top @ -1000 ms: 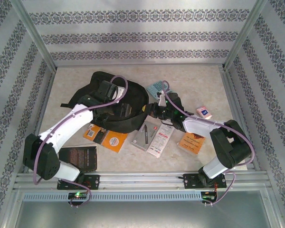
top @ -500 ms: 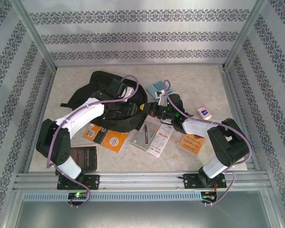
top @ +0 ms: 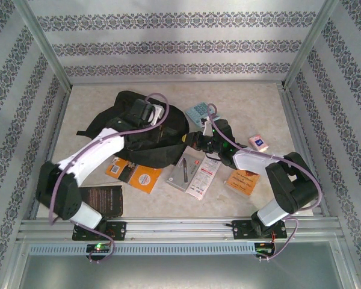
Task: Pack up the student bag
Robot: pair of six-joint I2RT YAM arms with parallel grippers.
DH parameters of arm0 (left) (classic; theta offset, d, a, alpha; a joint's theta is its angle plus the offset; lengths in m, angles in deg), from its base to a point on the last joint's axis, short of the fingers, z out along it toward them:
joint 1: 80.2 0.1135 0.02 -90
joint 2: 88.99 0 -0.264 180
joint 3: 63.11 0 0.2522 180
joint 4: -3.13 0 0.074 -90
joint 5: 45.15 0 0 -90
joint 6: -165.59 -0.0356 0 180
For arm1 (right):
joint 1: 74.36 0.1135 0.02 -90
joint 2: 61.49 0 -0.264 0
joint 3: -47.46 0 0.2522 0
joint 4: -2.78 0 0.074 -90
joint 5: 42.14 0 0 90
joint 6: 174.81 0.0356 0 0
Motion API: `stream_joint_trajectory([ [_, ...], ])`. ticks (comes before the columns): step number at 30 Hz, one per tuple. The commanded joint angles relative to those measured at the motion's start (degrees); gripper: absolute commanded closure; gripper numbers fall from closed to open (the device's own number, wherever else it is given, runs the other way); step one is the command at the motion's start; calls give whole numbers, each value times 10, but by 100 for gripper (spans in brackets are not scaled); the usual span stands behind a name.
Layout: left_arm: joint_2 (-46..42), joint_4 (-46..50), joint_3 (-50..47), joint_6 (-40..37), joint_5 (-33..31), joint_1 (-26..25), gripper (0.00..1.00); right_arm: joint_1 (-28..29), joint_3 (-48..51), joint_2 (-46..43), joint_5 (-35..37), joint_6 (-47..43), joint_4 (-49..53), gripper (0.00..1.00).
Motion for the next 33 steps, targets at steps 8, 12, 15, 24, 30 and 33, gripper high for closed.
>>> stream_joint_trajectory([
  [8,-91,-82,-54,68,39,26,100,-2,-70,-52,80,-71,133,49],
  [12,-108,-87,-67,75,30,30,100,3,-121,-91,183,-112,254,61],
  [15,-123,-98,-78,85,27,37,100,-11,-134,-96,202,-106,286,100],
  [24,-151,-125,-91,118,52,49,100,18,-204,24,29,-35,234,100],
  [30,-140,-87,-70,95,71,51,75,41,-278,133,-38,62,162,100],
  [33,-113,-29,-21,71,64,52,52,47,-296,151,-39,86,124,100],
])
